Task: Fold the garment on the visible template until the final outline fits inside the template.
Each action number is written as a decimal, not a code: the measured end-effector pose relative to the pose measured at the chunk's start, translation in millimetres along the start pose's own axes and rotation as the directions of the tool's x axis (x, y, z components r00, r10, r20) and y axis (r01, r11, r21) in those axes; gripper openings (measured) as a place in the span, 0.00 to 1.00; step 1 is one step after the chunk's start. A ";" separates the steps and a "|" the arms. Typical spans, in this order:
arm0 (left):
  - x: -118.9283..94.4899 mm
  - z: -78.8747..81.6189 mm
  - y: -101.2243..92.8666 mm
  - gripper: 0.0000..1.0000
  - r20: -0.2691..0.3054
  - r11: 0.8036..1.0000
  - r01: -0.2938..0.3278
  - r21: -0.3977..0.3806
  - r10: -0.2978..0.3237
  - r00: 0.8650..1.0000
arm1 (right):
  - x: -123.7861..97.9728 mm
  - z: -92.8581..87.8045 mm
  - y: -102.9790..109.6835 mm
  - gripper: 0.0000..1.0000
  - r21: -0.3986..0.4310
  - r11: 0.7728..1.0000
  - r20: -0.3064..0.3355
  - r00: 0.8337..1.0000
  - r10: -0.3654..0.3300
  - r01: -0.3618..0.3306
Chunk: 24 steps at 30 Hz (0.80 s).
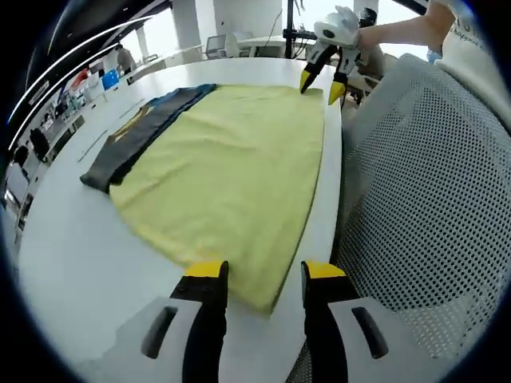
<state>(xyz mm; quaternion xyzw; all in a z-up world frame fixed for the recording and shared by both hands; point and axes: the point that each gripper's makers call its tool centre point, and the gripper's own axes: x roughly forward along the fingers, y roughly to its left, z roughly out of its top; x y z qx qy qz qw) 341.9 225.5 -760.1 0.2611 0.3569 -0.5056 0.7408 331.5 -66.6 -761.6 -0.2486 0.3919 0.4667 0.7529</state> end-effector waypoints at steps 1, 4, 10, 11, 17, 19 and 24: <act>-0.3 -0.2 -0.2 0.32 0.000 1.000 0.003 0.003 -0.003 1.000 | -0.2 1.7 -1.2 0.36 0.005 1.000 0.010 1.000 -0.004 0.004; -0.1 1.1 1.5 0.32 0.005 1.000 -0.005 0.013 0.004 1.000 | 0.3 3.0 -4.0 0.33 0.005 1.000 0.023 1.000 -0.010 0.010; 2.4 3.5 4.5 0.25 0.006 1.000 -0.004 -0.002 0.004 1.000 | 0.4 4.7 -9.7 0.21 -0.005 1.000 0.032 0.999 -0.022 0.022; 2.8 3.9 4.6 0.23 0.006 1.000 -0.004 -0.001 0.004 1.000 | 0.7 5.0 -8.2 0.18 -0.018 1.000 0.030 0.999 -0.015 0.016; 4.4 6.2 4.3 0.09 0.009 0.999 0.004 0.035 -0.005 1.000 | 2.0 5.4 -6.9 0.06 -0.056 0.998 0.012 1.000 -0.012 0.012; 4.5 6.8 4.5 0.07 0.005 0.999 0.003 0.053 -0.003 1.000 | 2.0 4.8 -9.2 0.03 -0.075 0.997 0.003 1.000 -0.021 0.021; 4.6 5.7 8.7 0.03 0.000 1.000 -0.006 0.012 0.006 1.000 | 3.2 7.2 -7.3 0.00 -0.024 1.000 0.015 1.000 0.011 -0.010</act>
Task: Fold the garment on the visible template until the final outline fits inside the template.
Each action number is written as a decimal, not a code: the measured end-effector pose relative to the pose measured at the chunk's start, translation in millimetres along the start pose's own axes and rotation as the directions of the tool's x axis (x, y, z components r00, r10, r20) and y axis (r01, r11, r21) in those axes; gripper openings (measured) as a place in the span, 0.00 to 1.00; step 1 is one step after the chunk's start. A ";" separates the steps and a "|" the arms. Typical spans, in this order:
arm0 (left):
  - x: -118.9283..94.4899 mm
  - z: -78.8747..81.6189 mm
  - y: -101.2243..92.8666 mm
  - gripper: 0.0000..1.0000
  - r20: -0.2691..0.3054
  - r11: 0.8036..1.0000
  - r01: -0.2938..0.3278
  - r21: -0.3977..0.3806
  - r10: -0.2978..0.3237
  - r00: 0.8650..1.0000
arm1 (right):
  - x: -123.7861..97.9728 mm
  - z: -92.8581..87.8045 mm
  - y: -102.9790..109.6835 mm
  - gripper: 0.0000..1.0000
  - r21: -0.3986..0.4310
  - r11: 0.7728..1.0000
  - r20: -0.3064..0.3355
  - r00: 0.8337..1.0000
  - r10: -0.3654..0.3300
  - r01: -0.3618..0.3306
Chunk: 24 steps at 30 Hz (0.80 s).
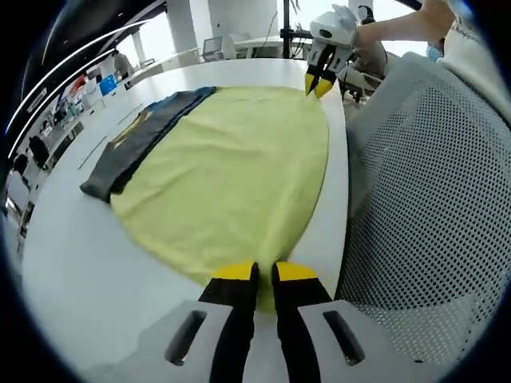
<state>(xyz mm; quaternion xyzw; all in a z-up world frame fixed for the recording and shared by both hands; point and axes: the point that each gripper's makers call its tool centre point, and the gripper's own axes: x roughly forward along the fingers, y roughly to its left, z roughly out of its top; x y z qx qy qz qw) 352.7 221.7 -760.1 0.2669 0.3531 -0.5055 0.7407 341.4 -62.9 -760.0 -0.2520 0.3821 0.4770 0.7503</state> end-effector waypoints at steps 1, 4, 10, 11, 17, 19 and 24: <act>-0.3 0.4 0.4 0.02 0.002 1.000 0.003 -0.016 -0.003 1.000 | -0.8 -0.4 -2.9 0.00 0.002 1.000 -0.003 1.000 0.000 0.000; -1.0 0.4 1.3 0.01 0.001 0.999 0.003 -0.039 -0.003 1.000 | -1.5 0.3 -0.9 0.00 -0.003 1.000 -0.002 1.000 0.013 -0.013; -6.9 2.3 -0.1 0.01 0.005 0.998 -0.006 -0.059 0.006 1.000 | -5.1 1.6 1.6 0.00 0.003 1.000 0.008 1.000 0.019 -0.019; -7.9 2.4 -0.4 0.01 0.006 0.998 -0.006 -0.067 0.007 1.000 | -5.9 1.8 2.9 0.00 0.011 1.000 0.010 1.000 0.022 -0.022; -17.0 8.2 -5.2 0.01 0.042 0.982 0.004 -0.190 0.004 0.999 | -13.2 3.8 6.2 0.00 0.011 1.000 0.020 1.000 0.005 -0.005; -19.5 8.9 -5.7 0.01 0.046 0.979 0.001 -0.204 0.009 0.999 | -15.8 5.2 7.1 0.00 0.014 1.000 0.028 1.000 -0.002 0.001; -22.2 8.9 -11.7 0.01 0.038 0.980 -0.001 -0.198 0.009 0.999 | -20.6 7.0 11.8 0.00 0.024 1.000 0.043 0.999 -0.007 0.006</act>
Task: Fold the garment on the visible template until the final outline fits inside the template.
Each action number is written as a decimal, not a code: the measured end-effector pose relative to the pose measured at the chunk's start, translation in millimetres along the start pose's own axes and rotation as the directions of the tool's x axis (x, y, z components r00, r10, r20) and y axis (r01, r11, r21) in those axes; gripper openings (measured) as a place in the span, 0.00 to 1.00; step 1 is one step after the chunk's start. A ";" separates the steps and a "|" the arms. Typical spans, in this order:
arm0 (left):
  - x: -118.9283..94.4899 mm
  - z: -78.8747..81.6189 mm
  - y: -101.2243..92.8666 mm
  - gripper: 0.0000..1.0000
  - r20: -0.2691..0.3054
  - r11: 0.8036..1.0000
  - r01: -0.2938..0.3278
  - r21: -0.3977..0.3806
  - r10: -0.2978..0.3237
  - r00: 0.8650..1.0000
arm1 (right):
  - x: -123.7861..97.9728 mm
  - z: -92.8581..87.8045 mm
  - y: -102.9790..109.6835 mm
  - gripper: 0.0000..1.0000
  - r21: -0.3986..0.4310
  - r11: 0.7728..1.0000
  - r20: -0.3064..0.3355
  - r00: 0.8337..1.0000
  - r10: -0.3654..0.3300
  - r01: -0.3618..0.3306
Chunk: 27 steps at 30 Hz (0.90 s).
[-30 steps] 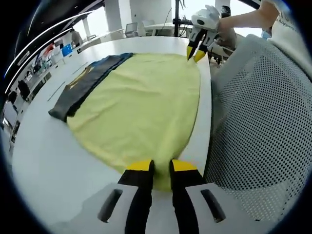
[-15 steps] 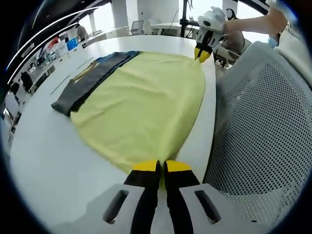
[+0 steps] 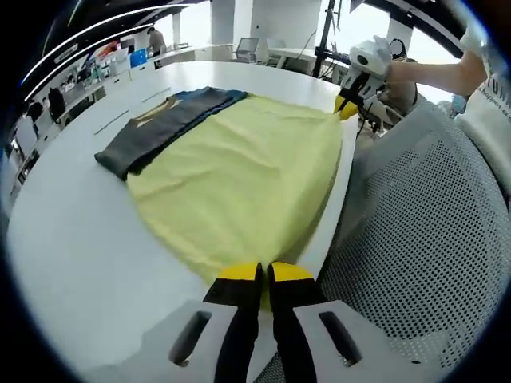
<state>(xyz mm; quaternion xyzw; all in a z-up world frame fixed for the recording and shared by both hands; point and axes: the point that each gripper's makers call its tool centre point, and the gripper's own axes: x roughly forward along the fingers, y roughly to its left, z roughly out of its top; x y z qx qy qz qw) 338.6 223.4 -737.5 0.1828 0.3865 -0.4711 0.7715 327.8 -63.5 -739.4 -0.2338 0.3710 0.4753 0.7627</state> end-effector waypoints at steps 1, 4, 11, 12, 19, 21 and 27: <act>-0.5 -1.0 -1.9 0.01 -0.004 1.000 0.004 -0.002 -0.004 1.000 | -0.5 -0.3 0.7 0.00 0.002 1.000 -0.001 1.000 -0.001 0.001; -4.0 0.3 -9.7 0.01 0.002 1.000 0.019 -0.011 -0.019 1.000 | -3.9 -1.6 4.6 0.00 0.005 1.000 -0.001 1.000 -0.002 0.002; -10.8 -3.6 -20.7 0.01 0.013 0.999 0.042 -0.010 -0.042 0.999 | -10.7 -3.6 16.7 0.00 0.027 1.000 0.011 1.000 0.014 -0.014; -12.2 -3.9 -22.3 0.01 0.013 0.999 0.043 -0.018 -0.043 0.999 | -10.9 -3.8 17.4 0.00 0.028 0.999 0.011 1.000 0.015 -0.015; -16.1 -5.9 -35.3 0.01 0.007 0.997 0.072 -0.023 -0.071 0.997 | -15.9 -6.2 26.1 0.00 0.032 0.999 0.001 1.000 0.030 -0.030; -16.4 -6.0 -38.4 0.01 0.006 0.997 0.077 -0.022 -0.077 0.997 | -18.4 -6.6 29.0 0.00 0.039 0.999 0.001 0.999 0.037 -0.037; -21.9 -5.4 -45.3 0.01 0.005 0.996 0.088 -0.030 -0.088 0.996 | -23.7 -6.7 34.3 0.00 0.040 0.998 0.000 0.999 0.042 -0.042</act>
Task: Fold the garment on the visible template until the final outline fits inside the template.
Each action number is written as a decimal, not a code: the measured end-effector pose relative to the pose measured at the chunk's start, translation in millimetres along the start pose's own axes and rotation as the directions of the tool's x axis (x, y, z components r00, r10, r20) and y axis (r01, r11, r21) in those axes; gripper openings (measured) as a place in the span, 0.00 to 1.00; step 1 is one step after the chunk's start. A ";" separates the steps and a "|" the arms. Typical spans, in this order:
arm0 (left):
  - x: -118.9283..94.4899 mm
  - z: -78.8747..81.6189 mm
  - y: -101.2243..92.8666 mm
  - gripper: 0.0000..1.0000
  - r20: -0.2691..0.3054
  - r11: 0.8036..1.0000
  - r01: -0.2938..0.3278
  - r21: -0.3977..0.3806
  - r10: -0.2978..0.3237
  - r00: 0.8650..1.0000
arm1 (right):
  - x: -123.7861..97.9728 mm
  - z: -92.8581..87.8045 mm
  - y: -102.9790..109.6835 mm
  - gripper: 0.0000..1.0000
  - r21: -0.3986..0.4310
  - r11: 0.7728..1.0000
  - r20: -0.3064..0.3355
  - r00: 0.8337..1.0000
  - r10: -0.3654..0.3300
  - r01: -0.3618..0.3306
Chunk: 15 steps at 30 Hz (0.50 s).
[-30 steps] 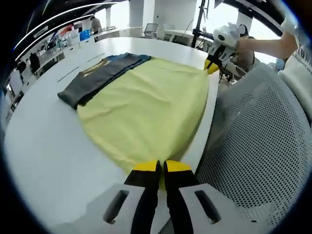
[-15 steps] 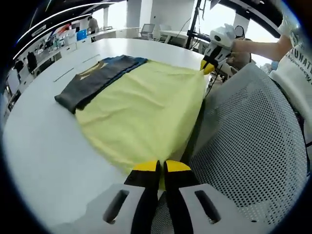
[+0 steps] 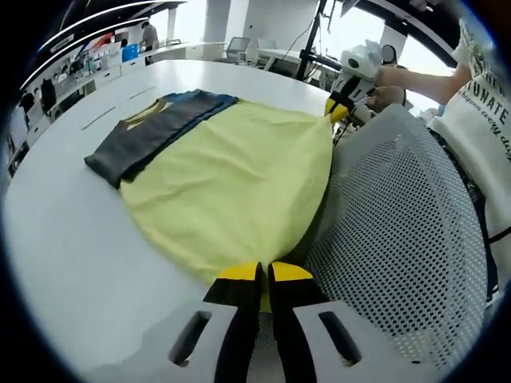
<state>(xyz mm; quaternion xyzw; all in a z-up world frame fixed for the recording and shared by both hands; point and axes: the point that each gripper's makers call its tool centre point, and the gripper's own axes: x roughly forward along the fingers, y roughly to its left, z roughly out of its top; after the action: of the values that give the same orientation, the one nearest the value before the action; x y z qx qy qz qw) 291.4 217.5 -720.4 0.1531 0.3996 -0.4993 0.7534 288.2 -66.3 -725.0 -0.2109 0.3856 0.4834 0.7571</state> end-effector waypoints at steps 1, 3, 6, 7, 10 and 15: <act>-1.8 0.4 -0.8 0.01 0.001 1.000 0.001 -0.003 -0.001 1.000 | -1.5 0.1 0.8 0.00 0.000 1.000 -0.002 1.000 -0.001 0.001; -4.5 1.8 -2.3 0.01 0.006 1.000 0.003 -0.010 -0.003 1.000 | -5.5 1.5 2.6 0.00 0.005 1.000 -0.001 1.000 0.000 0.000; -9.1 4.3 -5.2 0.01 0.014 1.000 0.006 -0.015 -0.006 1.000 | -10.7 4.2 5.7 0.00 0.003 1.000 0.004 1.000 0.004 -0.004; -10.4 4.7 -6.1 0.01 0.014 1.000 0.007 -0.017 -0.007 1.000 | -12.4 4.9 6.8 0.00 0.002 1.000 0.003 1.000 0.006 -0.006; -16.5 6.3 -9.9 0.01 0.009 1.000 0.015 -0.015 -0.015 1.000 | -18.7 8.0 12.0 0.00 -0.020 1.000 -0.004 1.000 0.019 -0.019; -27.7 18.6 -7.3 0.00 0.024 0.999 -0.007 0.035 0.007 1.000 | -27.9 19.4 8.3 0.00 -0.101 0.995 -0.009 1.000 -0.002 0.001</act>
<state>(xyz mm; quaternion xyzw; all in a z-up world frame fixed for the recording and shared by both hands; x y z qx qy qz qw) 288.3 219.9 -686.5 0.1617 0.3814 -0.5053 0.7570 281.6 -65.1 -690.6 -0.2514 0.3639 0.5009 0.7439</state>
